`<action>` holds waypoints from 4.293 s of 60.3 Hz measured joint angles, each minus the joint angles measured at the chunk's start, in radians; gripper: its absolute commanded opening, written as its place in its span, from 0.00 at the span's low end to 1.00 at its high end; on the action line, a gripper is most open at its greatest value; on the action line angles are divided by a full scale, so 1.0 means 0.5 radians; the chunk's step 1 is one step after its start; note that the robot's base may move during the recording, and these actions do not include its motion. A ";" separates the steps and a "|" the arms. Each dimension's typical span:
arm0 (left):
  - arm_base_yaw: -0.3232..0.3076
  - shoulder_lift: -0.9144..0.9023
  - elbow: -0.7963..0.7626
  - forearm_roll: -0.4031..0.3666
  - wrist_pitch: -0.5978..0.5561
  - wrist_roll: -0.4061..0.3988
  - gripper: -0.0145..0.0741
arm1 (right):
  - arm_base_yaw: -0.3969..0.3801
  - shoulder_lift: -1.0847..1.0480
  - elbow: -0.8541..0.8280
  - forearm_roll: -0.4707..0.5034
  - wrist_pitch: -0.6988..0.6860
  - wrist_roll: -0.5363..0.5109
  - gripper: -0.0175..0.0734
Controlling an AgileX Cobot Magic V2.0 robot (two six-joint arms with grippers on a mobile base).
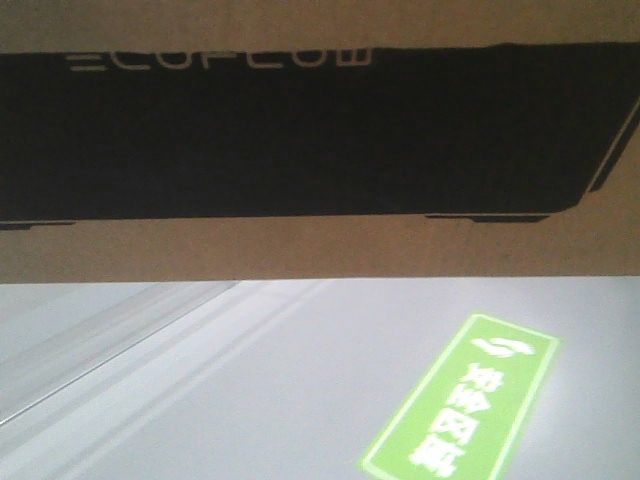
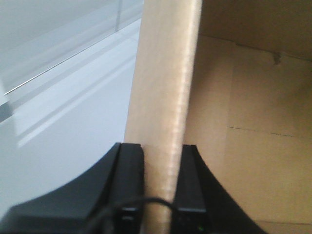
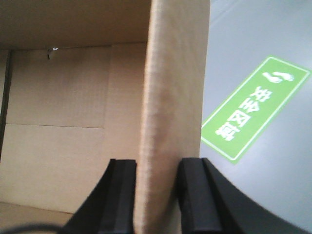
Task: Grab box from left shelf to table start
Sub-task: 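Carry the box with both grippers while driving toward the white table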
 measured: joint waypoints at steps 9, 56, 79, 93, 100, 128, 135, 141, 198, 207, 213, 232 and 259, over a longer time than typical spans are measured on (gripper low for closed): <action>0.000 0.000 0.000 0.000 0.000 0.000 0.07 | 0.000 0.000 0.000 0.000 0.000 0.000 0.22; 0.000 0.000 0.000 0.000 0.000 0.000 0.07 | 0.000 0.000 0.000 0.000 0.000 0.000 0.22; 0.000 0.000 0.000 0.000 0.000 0.000 0.07 | 0.000 0.000 0.000 0.000 0.000 0.000 0.22; 0.000 0.000 0.000 0.000 0.000 0.000 0.07 | 0.000 0.000 0.000 0.000 0.000 0.000 0.22; 0.000 0.000 0.000 0.000 0.000 0.000 0.07 | 0.000 0.000 0.000 0.000 0.000 0.000 0.22; 0.000 0.000 0.000 0.000 0.000 0.000 0.07 | 0.000 0.000 0.000 0.000 0.000 0.000 0.22; 0.000 0.000 0.000 0.000 0.000 0.000 0.07 | 0.000 0.000 0.000 0.000 0.000 0.000 0.22; 0.000 0.000 0.000 0.000 0.000 0.000 0.07 | 0.000 0.000 0.000 0.000 0.002 0.000 0.22; 0.000 0.000 0.000 -0.004 0.000 0.000 0.07 | 0.000 0.000 0.000 -0.004 0.004 0.000 0.22; 0.000 0.000 0.000 -0.004 0.000 0.000 0.07 | 0.000 0.000 0.000 -0.004 0.004 0.000 0.22; 0.000 0.000 0.000 -0.004 0.000 0.000 0.07 | 0.000 0.000 0.000 -0.004 0.004 0.000 0.22; 0.000 0.000 0.000 -0.004 0.000 0.000 0.07 | 0.000 0.000 0.000 -0.004 0.004 0.000 0.22; 0.000 0.000 0.000 -0.004 0.000 0.000 0.07 | 0.000 0.000 0.000 -0.004 0.004 0.000 0.22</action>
